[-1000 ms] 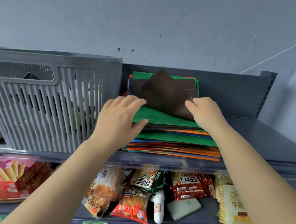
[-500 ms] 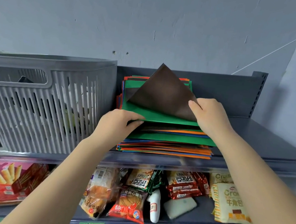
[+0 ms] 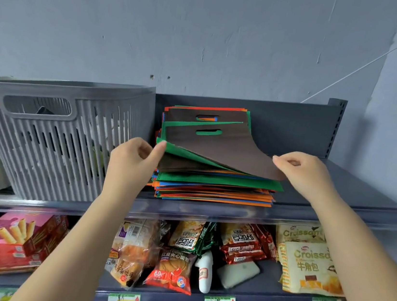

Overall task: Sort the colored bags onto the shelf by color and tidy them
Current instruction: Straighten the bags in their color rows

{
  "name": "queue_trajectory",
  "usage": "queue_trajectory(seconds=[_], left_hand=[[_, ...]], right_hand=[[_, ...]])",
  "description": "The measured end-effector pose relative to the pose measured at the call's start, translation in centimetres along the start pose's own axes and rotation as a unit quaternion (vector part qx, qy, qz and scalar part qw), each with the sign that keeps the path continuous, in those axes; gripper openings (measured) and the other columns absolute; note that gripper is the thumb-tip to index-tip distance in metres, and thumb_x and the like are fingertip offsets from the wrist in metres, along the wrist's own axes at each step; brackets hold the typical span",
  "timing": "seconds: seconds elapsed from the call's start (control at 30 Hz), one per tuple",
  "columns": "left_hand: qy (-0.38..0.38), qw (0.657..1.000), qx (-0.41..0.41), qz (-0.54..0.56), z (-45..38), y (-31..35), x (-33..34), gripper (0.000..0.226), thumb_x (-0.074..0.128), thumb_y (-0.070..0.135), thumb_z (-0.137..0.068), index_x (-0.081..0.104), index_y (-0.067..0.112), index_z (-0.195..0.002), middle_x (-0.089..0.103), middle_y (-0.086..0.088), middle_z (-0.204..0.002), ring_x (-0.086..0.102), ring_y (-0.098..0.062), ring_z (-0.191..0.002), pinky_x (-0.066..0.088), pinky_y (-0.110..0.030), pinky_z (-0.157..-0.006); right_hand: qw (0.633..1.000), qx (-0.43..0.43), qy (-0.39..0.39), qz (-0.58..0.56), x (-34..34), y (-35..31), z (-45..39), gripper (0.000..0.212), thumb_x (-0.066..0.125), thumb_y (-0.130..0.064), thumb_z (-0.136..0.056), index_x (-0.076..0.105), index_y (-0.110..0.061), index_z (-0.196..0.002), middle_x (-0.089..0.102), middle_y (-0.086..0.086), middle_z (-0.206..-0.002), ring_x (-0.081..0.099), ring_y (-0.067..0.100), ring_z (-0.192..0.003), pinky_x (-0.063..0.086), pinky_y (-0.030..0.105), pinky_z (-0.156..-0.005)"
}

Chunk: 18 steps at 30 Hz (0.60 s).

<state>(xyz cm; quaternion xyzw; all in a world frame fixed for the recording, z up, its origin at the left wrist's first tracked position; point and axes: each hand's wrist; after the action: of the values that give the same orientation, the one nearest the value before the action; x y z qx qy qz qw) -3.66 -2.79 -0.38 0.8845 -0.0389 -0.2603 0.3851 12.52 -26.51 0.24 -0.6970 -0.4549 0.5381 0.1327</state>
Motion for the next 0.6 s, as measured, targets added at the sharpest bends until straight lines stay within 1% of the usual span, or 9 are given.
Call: queue_trajectory(seconds=[0.03, 0.1, 0.17, 0.27, 0.33, 0.37, 0.47, 0.53, 0.6], left_hand=[[-0.032, 0.997, -0.051, 0.055, -0.2, 0.3, 0.0, 0.047, 0.052, 0.046, -0.091, 0.059, 0.003, -0.073, 0.064, -0.011, -0.065, 0.053, -0.019, -0.056, 0.043, -0.029, -0.054], [-0.089, 0.968, -0.165, 0.165, -0.4, 1.0, -0.1, 0.058, 0.045, 0.053, -0.093, 0.058, -0.001, -0.075, 0.066, -0.019, -0.067, 0.05, -0.023, -0.051, 0.038, -0.025, -0.045], [-0.125, 0.954, -0.216, 0.164, -0.6, 1.4, -0.2, 0.052, 0.053, 0.05, -0.091, 0.058, 0.0, -0.076, 0.067, -0.016, -0.061, 0.049, -0.023, -0.052, 0.034, -0.023, -0.043], [-0.147, 0.975, -0.169, 0.015, -0.8, 1.5, -0.1, 0.026, 0.065, 0.025, -0.088, 0.064, 0.004, -0.073, 0.058, -0.003, -0.044, 0.047, -0.019, -0.039, 0.036, -0.019, -0.035], [-0.149, 0.979, -0.131, -0.047, -0.5, 1.4, 0.0, 0.015, 0.064, 0.018, -0.089, 0.065, 0.005, -0.082, 0.061, -0.006, -0.057, 0.048, -0.013, -0.031, 0.04, -0.02, -0.035], [-0.154, 0.98, -0.112, -0.062, -0.2, 1.3, 0.0, 0.014, 0.063, 0.017, -0.089, 0.066, 0.004, -0.094, 0.066, -0.01, -0.069, 0.054, -0.014, -0.036, 0.045, -0.022, -0.04], [-0.133, 0.989, -0.025, -0.064, 1.5, 0.9, -0.2, 0.038, 0.064, 0.015, -0.088, 0.059, 0.003, -0.124, 0.068, -0.017, -0.105, 0.066, -0.03, -0.075, 0.054, -0.032, -0.07], [-0.106, 0.993, 0.024, -0.048, 2.8, 0.5, -0.4, 0.037, 0.062, 0.012, -0.089, 0.058, 0.005, -0.126, 0.068, -0.015, -0.108, 0.067, -0.033, -0.084, 0.055, -0.039, -0.08], [-0.075, 0.996, 0.041, 0.004, 4.1, -0.5, -0.4, 0.034, 0.063, 0.007, -0.088, 0.062, 0.007, -0.122, 0.068, -0.008, -0.108, 0.067, -0.028, -0.09, 0.053, -0.038, -0.086]], right_hand=[[1.0, 0.03, -0.004, 0.001, 0.0, 0.6, -0.1, 0.042, 0.055, -0.04, -0.092, 0.062, -0.009, -0.118, 0.062, 0.006, -0.121, 0.058, 0.021, -0.104, 0.041, 0.03, -0.086], [0.995, 0.092, -0.026, -0.016, 0.2, 1.3, -0.3, 0.051, 0.056, -0.041, -0.091, 0.057, 0.0, -0.122, 0.062, 0.014, -0.117, 0.062, 0.025, -0.088, 0.047, 0.037, -0.085], [0.983, 0.142, -0.054, -0.101, 0.2, 1.5, -0.4, 0.045, 0.06, -0.035, -0.091, 0.06, 0.003, -0.115, 0.064, 0.017, -0.094, 0.058, 0.019, -0.066, 0.055, 0.036, -0.068], [0.95, 0.19, -0.082, -0.235, 0.0, 1.1, 0.0, 0.021, 0.065, -0.019, -0.089, 0.06, -0.001, -0.101, 0.055, 0.008, -0.071, 0.046, 0.013, -0.053, 0.041, 0.019, -0.04], [0.933, 0.203, -0.084, -0.286, -0.1, 1.0, 0.4, 0.016, 0.065, -0.013, -0.089, 0.059, -0.003, -0.099, 0.058, 0.009, -0.072, 0.048, 0.013, -0.053, 0.04, 0.016, -0.036], [0.926, 0.207, -0.091, -0.301, -0.1, 0.9, 0.6, 0.017, 0.065, -0.013, -0.088, 0.059, -0.002, -0.1, 0.06, 0.01, -0.075, 0.05, 0.014, -0.053, 0.04, 0.016, -0.036], [0.92, 0.221, -0.108, -0.306, -0.3, 0.9, 1.1, 0.025, 0.068, -0.019, -0.086, 0.059, -0.001, -0.102, 0.062, 0.01, -0.078, 0.052, 0.014, -0.05, 0.041, 0.016, -0.036], [0.92, 0.223, -0.11, -0.303, -0.4, 1.2, 1.7, 0.025, 0.069, -0.018, -0.085, 0.059, -0.001, -0.101, 0.061, 0.009, -0.077, 0.052, 0.013, -0.049, 0.041, 0.016, -0.036], [0.917, 0.22, -0.117, -0.31, -0.5, 1.4, 2.8, 0.022, 0.069, -0.015, -0.084, 0.061, 0.0, -0.097, 0.063, 0.009, -0.079, 0.054, 0.015, -0.053, 0.042, 0.017, -0.038]])
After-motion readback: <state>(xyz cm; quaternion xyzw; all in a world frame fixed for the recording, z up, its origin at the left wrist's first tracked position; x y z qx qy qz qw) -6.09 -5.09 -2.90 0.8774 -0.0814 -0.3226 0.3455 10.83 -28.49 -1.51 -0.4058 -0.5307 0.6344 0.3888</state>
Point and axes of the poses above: each hand's wrist, its own z-axis away from the middle knuckle, its own x-axis out of the palm, y = z × x
